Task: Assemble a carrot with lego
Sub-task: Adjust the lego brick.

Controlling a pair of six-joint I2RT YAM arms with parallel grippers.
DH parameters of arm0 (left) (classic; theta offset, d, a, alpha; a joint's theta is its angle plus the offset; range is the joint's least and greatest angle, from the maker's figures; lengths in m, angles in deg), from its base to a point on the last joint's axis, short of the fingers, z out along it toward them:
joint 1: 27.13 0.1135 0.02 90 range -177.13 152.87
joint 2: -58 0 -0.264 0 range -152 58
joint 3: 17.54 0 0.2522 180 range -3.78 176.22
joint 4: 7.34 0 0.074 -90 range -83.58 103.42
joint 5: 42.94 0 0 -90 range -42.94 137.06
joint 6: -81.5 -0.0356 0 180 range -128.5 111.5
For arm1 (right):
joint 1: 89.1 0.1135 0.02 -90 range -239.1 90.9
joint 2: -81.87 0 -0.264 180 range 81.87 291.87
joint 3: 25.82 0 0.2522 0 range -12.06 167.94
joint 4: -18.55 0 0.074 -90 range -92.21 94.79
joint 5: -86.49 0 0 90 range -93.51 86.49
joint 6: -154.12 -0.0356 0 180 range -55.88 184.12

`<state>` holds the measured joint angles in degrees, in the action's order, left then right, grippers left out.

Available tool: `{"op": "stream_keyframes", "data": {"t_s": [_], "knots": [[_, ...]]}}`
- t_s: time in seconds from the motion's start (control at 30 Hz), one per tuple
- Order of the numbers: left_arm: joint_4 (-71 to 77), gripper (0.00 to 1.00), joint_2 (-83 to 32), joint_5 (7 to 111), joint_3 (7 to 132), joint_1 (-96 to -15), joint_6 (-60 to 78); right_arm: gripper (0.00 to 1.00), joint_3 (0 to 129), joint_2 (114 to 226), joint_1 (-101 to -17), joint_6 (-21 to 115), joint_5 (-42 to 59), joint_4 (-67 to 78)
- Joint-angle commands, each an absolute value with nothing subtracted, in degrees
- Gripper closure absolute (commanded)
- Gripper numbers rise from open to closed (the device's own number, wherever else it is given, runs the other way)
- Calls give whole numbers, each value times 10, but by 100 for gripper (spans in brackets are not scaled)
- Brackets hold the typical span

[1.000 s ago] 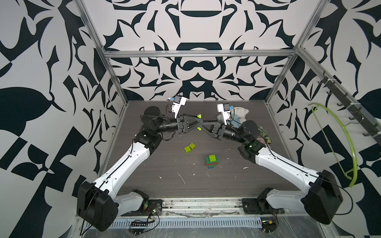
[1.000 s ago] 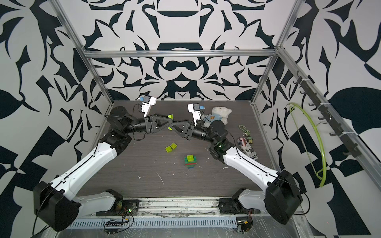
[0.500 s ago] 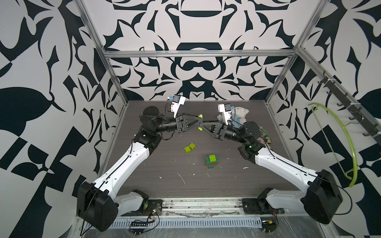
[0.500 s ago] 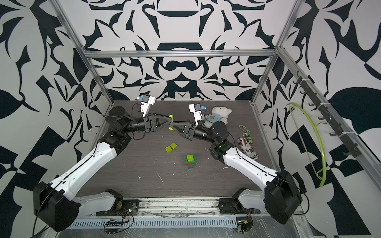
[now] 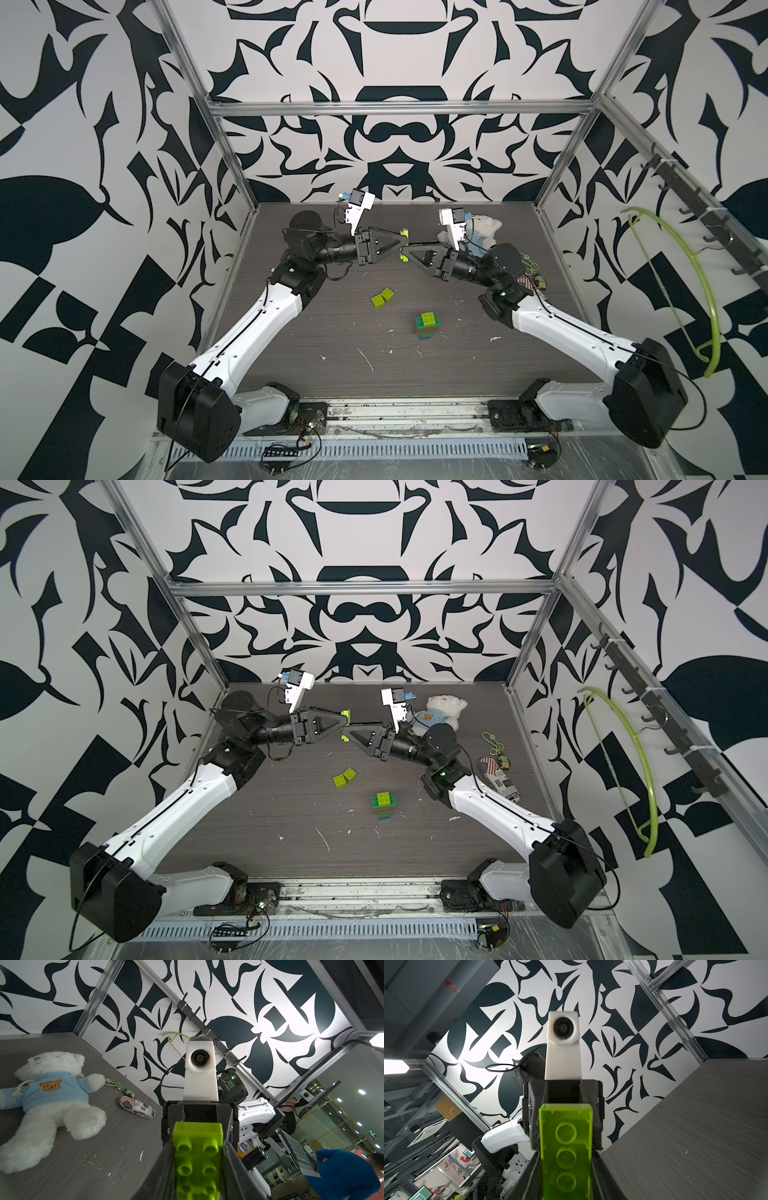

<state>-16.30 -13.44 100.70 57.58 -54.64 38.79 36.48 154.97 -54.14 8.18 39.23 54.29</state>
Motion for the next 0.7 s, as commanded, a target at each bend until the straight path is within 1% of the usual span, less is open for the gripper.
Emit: {"op": "stream_keyframes", "data": {"t_s": [0.0,0.1,0.2,0.27,0.4,0.5,0.6,0.67], "knots": [[-141,100,-125,1012,605,-549,354,41,381,1527,-547,112,400,491],[-103,100,-124,1004,617,-549,325,22,385,1505,-550,151,405,430],[-54,100,-125,997,630,-548,288,15,387,1478,-558,194,412,357],[29,100,-125,977,654,-548,213,14,393,1455,-573,233,430,288],[295,100,-146,878,730,-578,-8,15,451,1395,-627,391,433,21],[423,100,-194,792,773,-634,-131,17,509,1386,-699,463,399,-149],[510,100,-244,721,814,-693,-213,18,541,1411,-784,467,366,-245],[561,100,-280,669,841,-737,-258,18,552,1424,-809,473,290,-286]]}}
